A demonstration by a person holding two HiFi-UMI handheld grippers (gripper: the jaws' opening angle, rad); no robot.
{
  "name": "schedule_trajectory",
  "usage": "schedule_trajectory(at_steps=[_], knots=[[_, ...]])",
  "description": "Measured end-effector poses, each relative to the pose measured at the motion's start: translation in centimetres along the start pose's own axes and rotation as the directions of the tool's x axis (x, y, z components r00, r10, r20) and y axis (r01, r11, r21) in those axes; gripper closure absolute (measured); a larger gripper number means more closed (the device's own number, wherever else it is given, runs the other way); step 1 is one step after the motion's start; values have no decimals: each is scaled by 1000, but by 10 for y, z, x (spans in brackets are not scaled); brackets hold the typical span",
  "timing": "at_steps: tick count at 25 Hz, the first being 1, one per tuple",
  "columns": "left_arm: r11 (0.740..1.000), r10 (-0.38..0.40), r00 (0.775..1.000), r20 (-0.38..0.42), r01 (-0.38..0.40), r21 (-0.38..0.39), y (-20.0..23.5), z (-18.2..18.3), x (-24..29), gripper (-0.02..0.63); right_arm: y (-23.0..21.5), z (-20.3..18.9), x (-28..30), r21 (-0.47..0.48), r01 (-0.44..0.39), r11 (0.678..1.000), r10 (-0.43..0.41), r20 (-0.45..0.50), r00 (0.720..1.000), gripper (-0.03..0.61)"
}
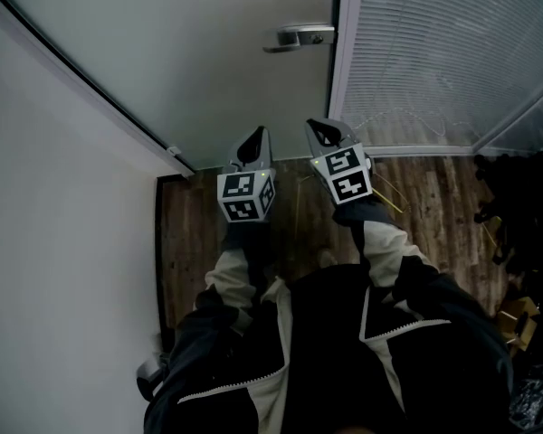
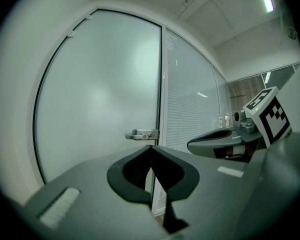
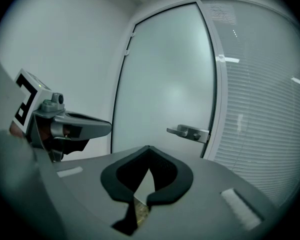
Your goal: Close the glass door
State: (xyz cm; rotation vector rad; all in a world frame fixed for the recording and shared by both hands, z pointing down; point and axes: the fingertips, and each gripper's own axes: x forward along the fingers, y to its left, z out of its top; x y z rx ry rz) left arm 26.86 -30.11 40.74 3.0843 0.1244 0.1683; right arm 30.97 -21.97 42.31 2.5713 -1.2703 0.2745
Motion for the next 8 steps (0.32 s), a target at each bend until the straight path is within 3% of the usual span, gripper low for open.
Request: schedule_trajectory(at_steps=[8], knots=[[1000, -1, 1000, -10, 1, 4, -11, -3, -6, 614, 7, -1, -7, -29, -24, 999, 24, -4, 1000, 577]])
